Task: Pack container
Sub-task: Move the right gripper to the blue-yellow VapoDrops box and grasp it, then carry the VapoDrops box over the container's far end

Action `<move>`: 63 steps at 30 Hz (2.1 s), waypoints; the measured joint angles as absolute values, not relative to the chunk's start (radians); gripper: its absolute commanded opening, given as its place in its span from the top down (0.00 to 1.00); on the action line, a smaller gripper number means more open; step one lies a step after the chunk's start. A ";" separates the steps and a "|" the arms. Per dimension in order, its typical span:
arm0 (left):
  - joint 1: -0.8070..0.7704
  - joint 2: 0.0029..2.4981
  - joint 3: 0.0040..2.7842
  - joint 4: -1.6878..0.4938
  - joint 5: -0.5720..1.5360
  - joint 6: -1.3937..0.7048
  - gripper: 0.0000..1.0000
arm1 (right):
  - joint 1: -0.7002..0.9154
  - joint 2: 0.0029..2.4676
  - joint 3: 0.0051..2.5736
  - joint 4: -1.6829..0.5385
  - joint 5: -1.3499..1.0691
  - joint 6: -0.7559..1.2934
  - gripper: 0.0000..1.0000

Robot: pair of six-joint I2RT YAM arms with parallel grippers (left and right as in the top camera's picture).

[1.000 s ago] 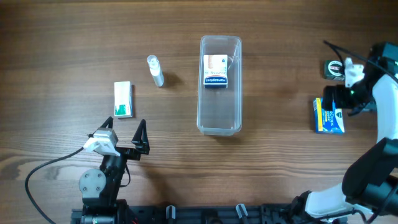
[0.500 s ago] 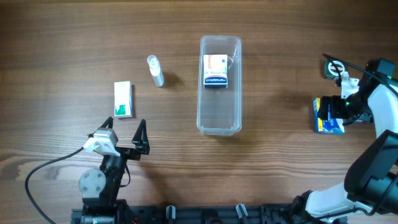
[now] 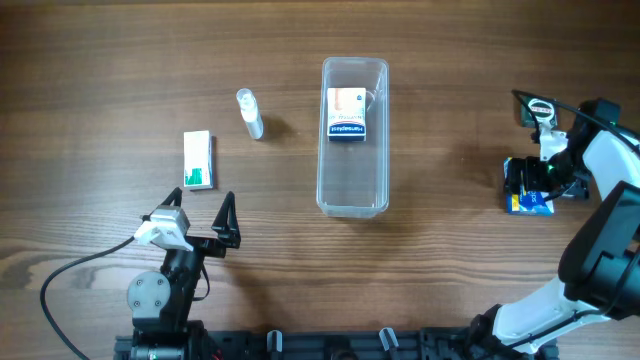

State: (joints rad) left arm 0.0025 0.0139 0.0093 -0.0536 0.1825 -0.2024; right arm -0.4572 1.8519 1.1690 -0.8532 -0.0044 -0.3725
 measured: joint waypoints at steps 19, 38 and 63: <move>0.002 0.014 0.009 -0.054 0.183 -0.202 0.00 | -0.457 1.880 1.169 -0.805 0.030 -0.279 0.21; 0.002 0.014 0.009 -0.054 0.183 -0.202 0.00 | -0.353 1.880 1.264 -0.896 -0.006 -0.152 0.22; 0.002 0.014 0.009 -0.054 0.183 -0.202 0.00 | 0.346 1.846 1.796 -0.909 -0.093 0.227 0.27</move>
